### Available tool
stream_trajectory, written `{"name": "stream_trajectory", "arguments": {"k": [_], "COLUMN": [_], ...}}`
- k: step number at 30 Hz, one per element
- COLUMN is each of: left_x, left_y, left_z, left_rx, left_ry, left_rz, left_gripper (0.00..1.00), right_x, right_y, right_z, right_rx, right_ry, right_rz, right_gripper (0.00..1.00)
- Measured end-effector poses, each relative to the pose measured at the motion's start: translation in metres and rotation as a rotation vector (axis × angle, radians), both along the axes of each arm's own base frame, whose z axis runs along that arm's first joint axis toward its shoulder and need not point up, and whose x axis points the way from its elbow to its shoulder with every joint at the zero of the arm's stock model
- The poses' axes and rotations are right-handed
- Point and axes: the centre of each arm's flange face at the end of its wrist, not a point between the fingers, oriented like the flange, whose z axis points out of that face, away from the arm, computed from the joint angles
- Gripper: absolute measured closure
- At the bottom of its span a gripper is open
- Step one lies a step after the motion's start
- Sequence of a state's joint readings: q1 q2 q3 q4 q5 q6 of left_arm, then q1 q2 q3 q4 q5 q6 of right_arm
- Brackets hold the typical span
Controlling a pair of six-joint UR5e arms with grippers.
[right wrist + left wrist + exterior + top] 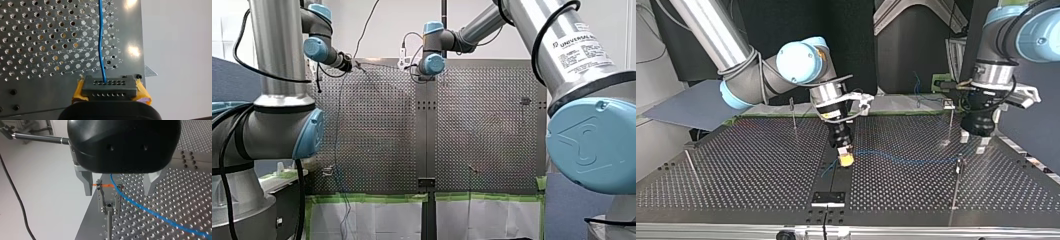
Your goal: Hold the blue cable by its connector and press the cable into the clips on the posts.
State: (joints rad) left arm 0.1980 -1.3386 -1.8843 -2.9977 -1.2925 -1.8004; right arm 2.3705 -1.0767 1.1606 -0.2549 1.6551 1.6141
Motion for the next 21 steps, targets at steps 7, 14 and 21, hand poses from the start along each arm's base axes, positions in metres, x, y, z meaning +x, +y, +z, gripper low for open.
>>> {"name": "stream_trajectory", "arguments": {"k": [7,14,21], "left_x": [0.0021,0.0021,0.0019], "left_y": [0.002,0.0001,-0.0013], "left_z": [0.0059,0.0067,0.0069], "left_rx": [0.061,0.12,0.16], "left_ry": [-0.015,-0.023,-0.027], "left_rz": [0.008,0.003,0.0], "left_gripper": [0.0,0.0,0.0], "right_x": [0.0,-0.0001,-0.0002], "right_y": [0.0001,0.0001,0.0002], "right_z": [0.0002,0.0,-0.0002], "right_rx": [-0.001,0.0,0.001], "right_ry": [0.001,0.001,0.003], "right_rz": [-0.001,-0.002,-0.002], "right_gripper": [1.0,1.0,1.0]}}
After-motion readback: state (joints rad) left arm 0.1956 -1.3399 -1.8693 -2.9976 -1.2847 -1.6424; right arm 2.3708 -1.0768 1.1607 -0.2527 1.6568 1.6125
